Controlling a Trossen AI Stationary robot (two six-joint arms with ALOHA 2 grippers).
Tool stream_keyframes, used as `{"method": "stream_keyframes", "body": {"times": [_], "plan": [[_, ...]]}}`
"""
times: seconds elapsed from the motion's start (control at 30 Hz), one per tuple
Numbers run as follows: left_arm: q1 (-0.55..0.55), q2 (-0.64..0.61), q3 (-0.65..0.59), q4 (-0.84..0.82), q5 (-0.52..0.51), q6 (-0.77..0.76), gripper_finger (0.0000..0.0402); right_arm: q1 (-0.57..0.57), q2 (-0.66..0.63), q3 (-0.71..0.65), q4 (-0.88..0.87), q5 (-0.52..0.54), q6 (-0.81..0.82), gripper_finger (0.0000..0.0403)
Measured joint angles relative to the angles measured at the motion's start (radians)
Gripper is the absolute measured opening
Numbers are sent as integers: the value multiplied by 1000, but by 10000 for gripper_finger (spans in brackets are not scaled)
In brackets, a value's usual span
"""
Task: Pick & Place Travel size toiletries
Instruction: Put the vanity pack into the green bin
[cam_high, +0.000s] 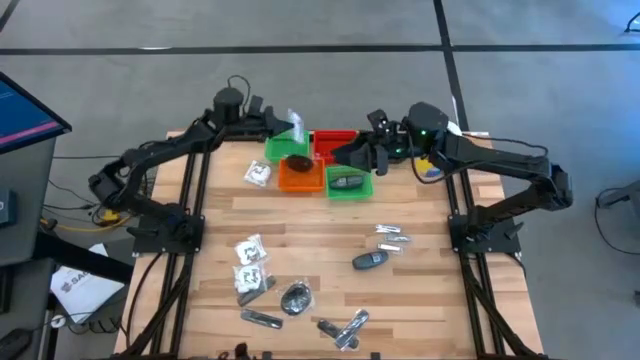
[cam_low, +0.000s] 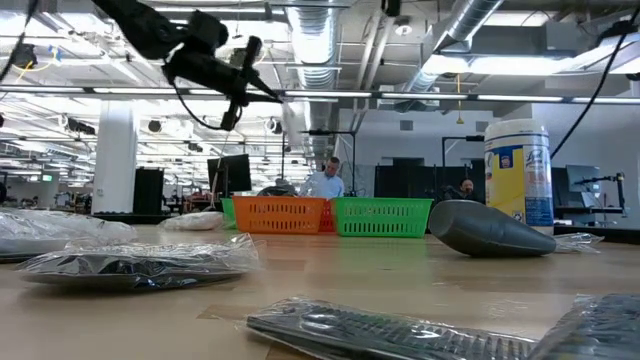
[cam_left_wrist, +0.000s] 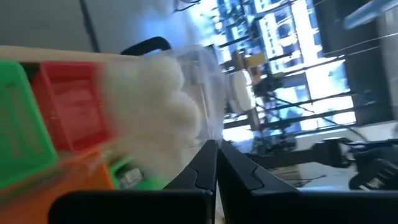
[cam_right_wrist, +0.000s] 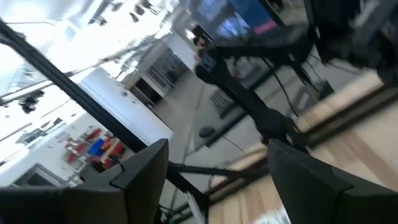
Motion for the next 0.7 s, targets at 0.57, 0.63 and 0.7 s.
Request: {"method": "stream_keyframes", "body": {"times": [0.57, 0.63, 0.7], "plan": [[198, 89, 107, -258, 152, 160, 0, -89, -97, 0, -178, 93, -159, 265], [207, 89, 107, -276, 161, 183, 0, -106, -114, 0, -183, 148, -170, 265], [215, 89, 107, -279, 183, 202, 0, -121, -125, 0, -198, 196, -172, 265]]}}
